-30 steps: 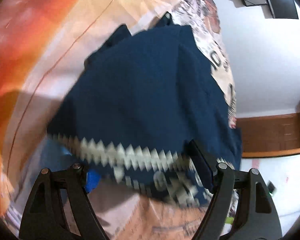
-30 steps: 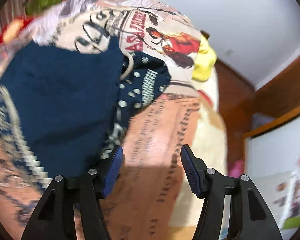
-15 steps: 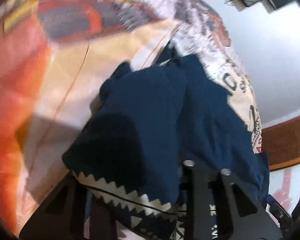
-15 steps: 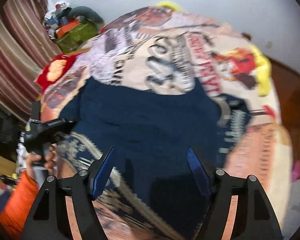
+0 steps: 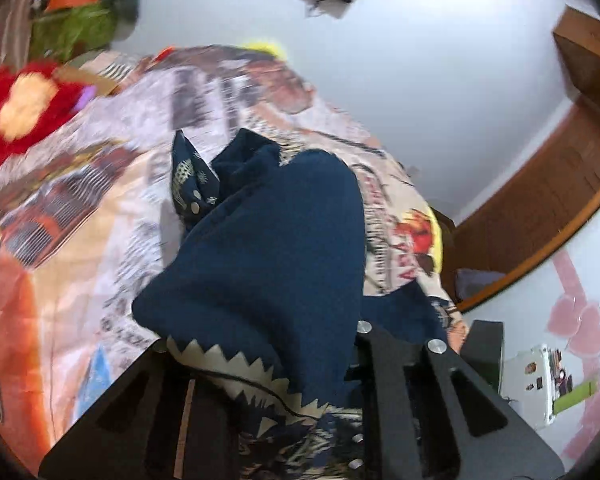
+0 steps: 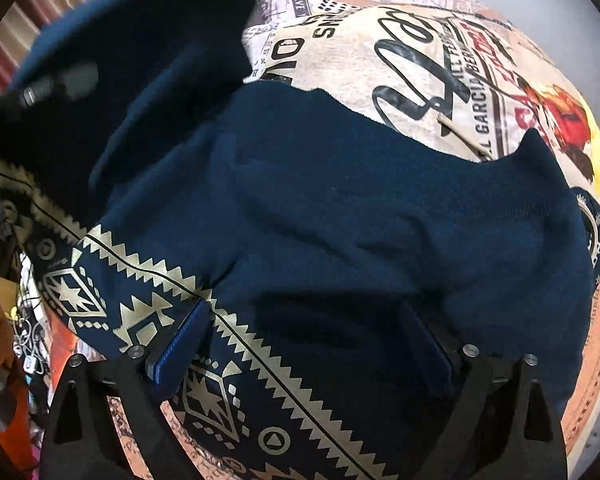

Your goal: Fold large clothes

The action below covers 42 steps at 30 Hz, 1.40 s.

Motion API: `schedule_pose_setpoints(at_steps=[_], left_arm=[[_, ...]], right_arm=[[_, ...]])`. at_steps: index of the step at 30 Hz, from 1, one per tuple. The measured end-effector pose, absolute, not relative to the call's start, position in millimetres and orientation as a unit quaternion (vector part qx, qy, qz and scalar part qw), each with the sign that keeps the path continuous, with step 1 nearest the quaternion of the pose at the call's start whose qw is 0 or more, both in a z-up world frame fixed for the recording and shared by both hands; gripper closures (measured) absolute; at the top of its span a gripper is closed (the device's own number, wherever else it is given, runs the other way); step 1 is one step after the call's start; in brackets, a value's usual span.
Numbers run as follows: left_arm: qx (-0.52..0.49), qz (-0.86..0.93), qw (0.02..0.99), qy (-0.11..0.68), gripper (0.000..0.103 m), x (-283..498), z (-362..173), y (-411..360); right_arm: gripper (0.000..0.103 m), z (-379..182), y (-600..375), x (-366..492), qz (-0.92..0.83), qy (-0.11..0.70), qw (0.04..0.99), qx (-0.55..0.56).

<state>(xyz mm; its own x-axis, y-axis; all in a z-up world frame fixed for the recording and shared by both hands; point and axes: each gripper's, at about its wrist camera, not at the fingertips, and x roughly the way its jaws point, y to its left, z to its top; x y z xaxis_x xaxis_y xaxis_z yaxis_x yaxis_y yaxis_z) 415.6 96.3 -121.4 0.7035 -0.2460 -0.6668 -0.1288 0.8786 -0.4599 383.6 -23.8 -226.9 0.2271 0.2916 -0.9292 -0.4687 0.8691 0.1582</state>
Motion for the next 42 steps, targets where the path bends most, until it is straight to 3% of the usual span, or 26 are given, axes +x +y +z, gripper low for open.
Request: schedule_pose_setpoints(at_steps=[13,20,24,29,34,38,42], left_arm=[[-0.140,-0.159,0.908,0.360,0.086,413,-62,-71],[-0.030,-0.223,0.835,0.503,0.085,399,-150,-155],[-0.011,-0.230,0.827,0.512,0.083,387,-165,-150],[-0.015,-0.248,0.825,0.508,0.055,369,-144,-137],[-0.025,-0.268,0.825,0.496,0.038,342,-119,-116],[-0.040,-0.270,0.840,0.468,0.035,323,-94,-89],[-0.030,-0.230,0.873,0.429,0.025,314,-78,-55]], right_arm=[[0.009,-144,-196,331,0.202,0.506,0.832,0.104],[0.009,-122,-292,301,0.128,0.474,0.858,0.152],[0.009,-113,-315,286,0.115,0.466,0.863,0.158],[0.009,-111,-317,286,0.121,0.459,0.865,0.162],[0.009,-109,-307,293,0.148,0.450,0.861,0.184],[0.009,-98,-280,304,0.170,0.444,0.862,0.178],[0.009,-91,-245,316,0.196,0.443,0.861,0.155]])
